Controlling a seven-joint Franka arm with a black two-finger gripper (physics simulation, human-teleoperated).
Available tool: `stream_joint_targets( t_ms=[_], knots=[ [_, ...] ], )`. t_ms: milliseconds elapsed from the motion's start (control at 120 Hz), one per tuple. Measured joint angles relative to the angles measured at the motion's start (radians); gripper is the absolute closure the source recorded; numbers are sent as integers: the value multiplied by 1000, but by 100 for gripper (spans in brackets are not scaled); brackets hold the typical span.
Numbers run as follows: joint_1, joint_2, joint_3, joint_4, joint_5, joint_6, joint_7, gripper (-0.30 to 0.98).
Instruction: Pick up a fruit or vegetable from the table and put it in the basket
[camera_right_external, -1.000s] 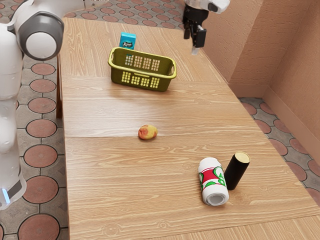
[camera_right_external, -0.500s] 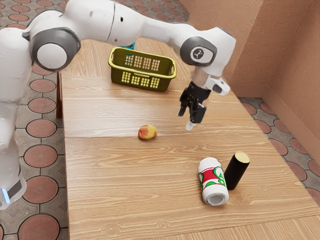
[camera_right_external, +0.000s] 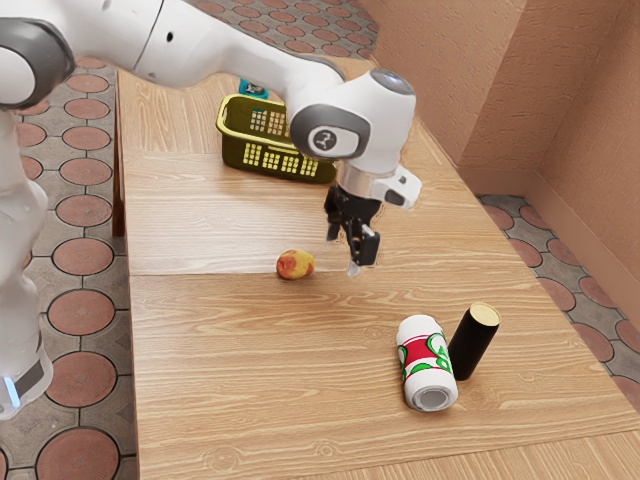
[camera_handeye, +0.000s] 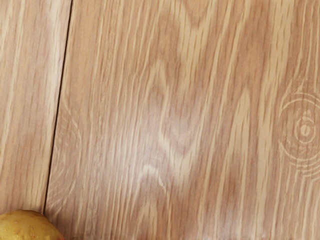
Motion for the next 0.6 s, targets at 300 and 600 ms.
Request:
stream_joint_targets(
  t_ms=[300,600],
  knots=[
    [197,-29,45,-71,32,21,-82,0],
    [144,-49,43,-96,26,28,-133,0]
  ],
)
